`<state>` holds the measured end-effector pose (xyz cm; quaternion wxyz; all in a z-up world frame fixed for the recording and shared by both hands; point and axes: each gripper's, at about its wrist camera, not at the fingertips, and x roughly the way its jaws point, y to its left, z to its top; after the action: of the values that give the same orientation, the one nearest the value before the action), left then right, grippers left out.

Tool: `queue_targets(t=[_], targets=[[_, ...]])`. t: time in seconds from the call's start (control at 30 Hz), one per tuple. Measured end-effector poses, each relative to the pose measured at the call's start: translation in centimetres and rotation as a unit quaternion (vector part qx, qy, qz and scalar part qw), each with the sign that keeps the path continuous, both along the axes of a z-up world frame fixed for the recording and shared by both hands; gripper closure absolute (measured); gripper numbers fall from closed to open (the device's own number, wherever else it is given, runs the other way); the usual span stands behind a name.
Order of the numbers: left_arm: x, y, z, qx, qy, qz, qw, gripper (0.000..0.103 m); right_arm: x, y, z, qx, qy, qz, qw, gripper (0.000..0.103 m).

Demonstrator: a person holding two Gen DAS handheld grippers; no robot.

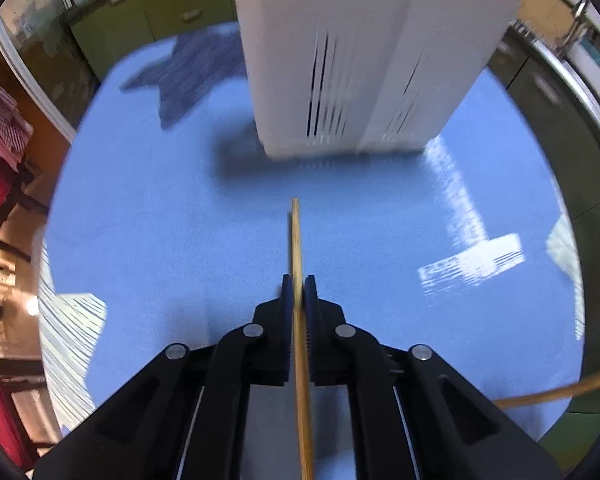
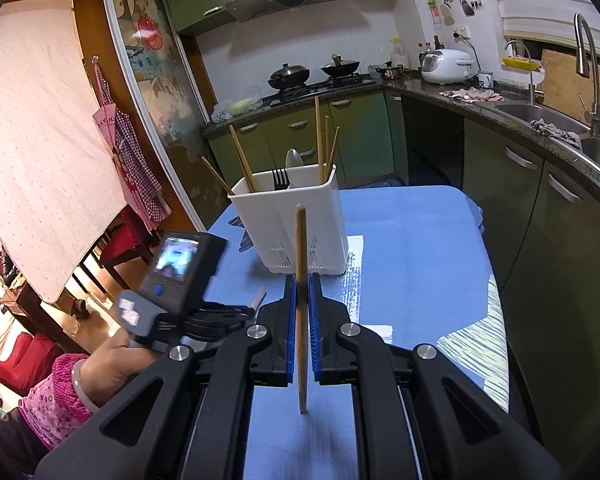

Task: Organize utensils
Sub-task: 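Carry both chopsticks up over the white caddy and lower them into it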

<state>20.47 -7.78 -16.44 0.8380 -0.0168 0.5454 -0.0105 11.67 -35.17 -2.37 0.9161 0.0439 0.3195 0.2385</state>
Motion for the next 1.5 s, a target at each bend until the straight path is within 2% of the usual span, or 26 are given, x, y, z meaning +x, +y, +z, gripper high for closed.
queue_targets(t=[0.3,0.5,0.83,1.17,1.5], targets=[[-5.5,0.9,8.1,-0.015,-0.112,-0.036,0.993,0.097,-0.3,0.0,0.8,0.003,-0.011,0.0,1.0,0.096],[-9.6,0.9,11.2,-0.018,-0.158,-0.053,0.9859,0.097,-1.1,0.7,1.3,-0.003,-0.019,0.004,1.0,0.096],[-12.7,1.6,13.1,-0.024,-0.193,-0.065,0.9786,0.097,-1.8,1.3,2.2,-0.011,-0.031,0.013,0.999,0.096],[-12.4,1.6,14.2,-0.03,-0.209,-0.07,0.975,0.097,-1.3,1.7,3.6,-0.024,-0.045,0.016,0.999,0.096],[-11.0,1.5,17.2,-0.033,-0.233,-0.078,0.9688,0.097,1.0,2.2,7.2,-0.032,-0.065,0.014,0.997,0.096]])
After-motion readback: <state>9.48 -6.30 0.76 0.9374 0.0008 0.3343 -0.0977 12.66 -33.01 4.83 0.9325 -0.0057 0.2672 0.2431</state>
